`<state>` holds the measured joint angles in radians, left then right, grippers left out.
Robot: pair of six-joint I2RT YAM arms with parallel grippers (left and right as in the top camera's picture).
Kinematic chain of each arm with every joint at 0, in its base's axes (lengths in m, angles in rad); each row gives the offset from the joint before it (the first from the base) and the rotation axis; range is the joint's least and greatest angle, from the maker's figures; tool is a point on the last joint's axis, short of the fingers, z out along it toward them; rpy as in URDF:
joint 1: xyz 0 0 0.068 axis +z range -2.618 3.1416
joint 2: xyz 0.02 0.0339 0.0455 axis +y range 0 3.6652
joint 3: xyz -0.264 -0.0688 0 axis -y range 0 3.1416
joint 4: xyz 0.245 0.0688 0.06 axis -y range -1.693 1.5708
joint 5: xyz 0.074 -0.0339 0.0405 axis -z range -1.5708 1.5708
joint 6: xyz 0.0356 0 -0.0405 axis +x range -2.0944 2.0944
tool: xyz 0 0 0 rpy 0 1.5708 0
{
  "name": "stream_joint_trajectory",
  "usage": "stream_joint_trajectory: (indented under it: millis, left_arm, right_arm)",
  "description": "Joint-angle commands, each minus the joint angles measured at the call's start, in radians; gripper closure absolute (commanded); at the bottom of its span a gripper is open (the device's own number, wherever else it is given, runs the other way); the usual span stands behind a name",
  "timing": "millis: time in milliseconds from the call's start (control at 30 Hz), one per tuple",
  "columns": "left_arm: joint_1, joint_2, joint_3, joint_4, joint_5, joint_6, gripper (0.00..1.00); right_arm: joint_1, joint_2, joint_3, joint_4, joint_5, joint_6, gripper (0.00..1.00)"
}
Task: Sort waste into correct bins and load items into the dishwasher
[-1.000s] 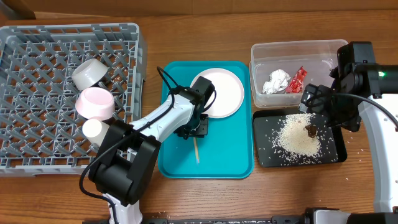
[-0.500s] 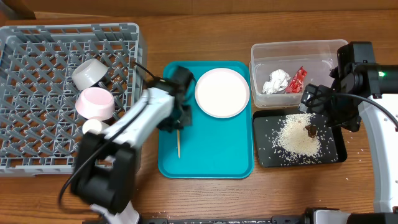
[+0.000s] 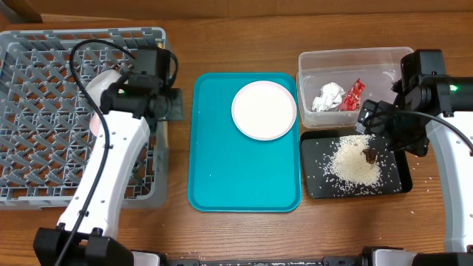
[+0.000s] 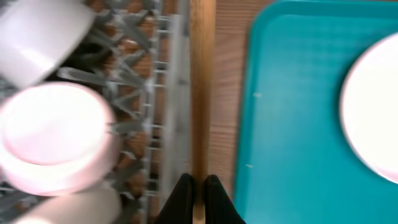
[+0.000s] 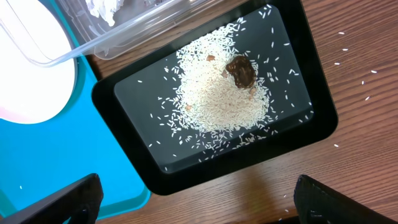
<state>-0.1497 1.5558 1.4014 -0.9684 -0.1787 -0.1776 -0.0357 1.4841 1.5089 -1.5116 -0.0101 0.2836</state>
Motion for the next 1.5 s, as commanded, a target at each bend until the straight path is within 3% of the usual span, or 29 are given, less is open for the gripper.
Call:
stream_joint_trajectory:
  millis: [0,133,167,267,300,400,733,1133,1267,1467]
  left_arm:
    - [0.045,0.044,0.008,0.016,-0.068,0.077,0.96]
    - [0.089,0.098,0.008,0.023,-0.064,0.077,0.96]
    - [0.097,0.109,0.008,0.023,-0.064,0.076,0.91]
    - [0.106,0.125,0.008,0.018,-0.058,0.076,0.58]
    - [0.106,0.125,0.008,0.016,-0.056,0.076,0.51]
    - [0.099,0.116,0.009,0.012,-0.048,0.073,0.41]
    - [-0.083,0.093,0.009,0.062,0.242,0.104,0.38]
    - [-0.407,0.264,0.008,0.266,0.23,0.157,0.28]
    - [-0.455,0.36,0.008,0.317,0.232,0.178,0.25]
    - [-0.478,0.472,0.008,0.285,0.23,0.208,0.28]
  right_arm:
    - [0.001,-0.003,0.013,0.002,0.009,0.002,0.0]
    - [0.001,-0.003,0.013,0.002,0.009,0.001,0.0]
    - [0.001,-0.003,0.013,0.002,0.009,0.001,0.0]
    - [0.001,-0.003,0.013,0.002,0.009,0.001,0.0]
    - [0.001,-0.003,0.013,0.002,0.009,0.001,0.0]
    - [0.001,-0.003,0.013,0.003,0.009,0.002,0.0]
    - [0.001,-0.003,0.013,0.001,0.009,0.002,0.0]
    - [0.001,-0.003,0.013,-0.007,0.009,0.005,0.0]
    - [0.001,-0.003,0.013,-0.01,0.01,0.005,0.0]
    - [0.001,-0.003,0.013,-0.01,0.01,0.004,0.0]
